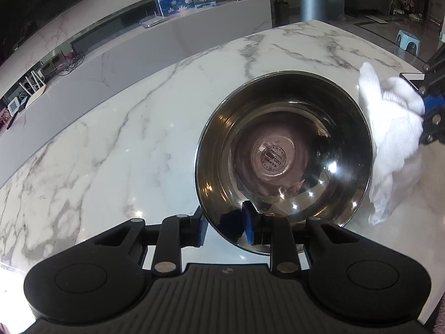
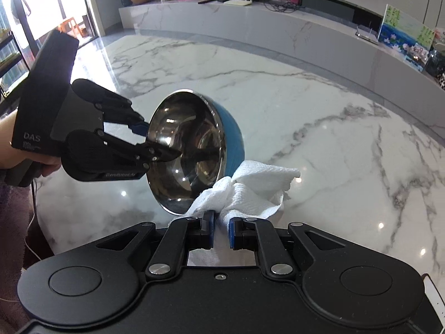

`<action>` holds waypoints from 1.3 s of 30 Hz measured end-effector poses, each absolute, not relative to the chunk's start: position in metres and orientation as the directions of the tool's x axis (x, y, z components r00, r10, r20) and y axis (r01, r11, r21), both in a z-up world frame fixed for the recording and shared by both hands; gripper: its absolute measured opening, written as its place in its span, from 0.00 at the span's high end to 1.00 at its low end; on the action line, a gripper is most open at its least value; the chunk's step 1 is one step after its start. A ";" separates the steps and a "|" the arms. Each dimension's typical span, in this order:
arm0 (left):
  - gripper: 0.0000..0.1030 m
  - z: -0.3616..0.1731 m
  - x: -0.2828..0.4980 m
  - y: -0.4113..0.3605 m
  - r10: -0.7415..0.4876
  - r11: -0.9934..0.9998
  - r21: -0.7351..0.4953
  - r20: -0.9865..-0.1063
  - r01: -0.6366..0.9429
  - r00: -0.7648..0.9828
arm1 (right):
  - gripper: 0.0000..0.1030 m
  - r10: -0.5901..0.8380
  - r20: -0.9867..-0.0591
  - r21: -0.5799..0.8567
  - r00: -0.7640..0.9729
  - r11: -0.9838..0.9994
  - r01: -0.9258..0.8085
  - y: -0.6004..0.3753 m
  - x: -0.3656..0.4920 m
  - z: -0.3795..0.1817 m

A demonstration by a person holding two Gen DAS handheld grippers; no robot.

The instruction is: Clean bowl

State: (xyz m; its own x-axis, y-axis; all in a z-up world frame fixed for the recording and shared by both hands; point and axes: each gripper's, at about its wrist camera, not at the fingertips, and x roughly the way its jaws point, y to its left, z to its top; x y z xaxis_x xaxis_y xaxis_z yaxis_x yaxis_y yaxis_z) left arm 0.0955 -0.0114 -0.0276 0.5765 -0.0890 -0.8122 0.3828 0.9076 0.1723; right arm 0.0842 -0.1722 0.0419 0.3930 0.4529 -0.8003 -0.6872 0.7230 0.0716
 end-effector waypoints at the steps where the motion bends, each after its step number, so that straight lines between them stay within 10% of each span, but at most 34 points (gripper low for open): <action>1: 0.76 -0.027 0.095 -0.012 -0.089 0.908 0.170 -0.814 0.383 0.574 | 0.91 0.461 -0.790 0.076 0.405 0.728 -0.681 -0.174 0.085 0.047; 28: 0.71 -0.031 0.093 -0.016 -0.070 0.879 0.231 -0.802 0.417 0.593 | 0.91 0.462 -0.824 0.104 0.327 0.692 -0.714 -0.163 0.092 0.006; 39: 0.70 -0.030 0.112 0.007 -0.158 0.928 0.043 -0.854 0.370 0.496 | 0.91 0.519 -0.759 0.160 0.393 0.734 -0.660 -0.173 0.094 0.008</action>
State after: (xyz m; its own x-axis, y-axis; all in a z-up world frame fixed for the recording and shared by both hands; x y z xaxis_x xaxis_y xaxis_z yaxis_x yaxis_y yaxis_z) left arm 0.1120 0.0068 -0.0301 0.4957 -0.1578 -0.8540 0.3696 0.9282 0.0431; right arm 0.0938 -0.1732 0.0081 0.3931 0.5185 -0.7594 -0.6600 0.7341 0.1596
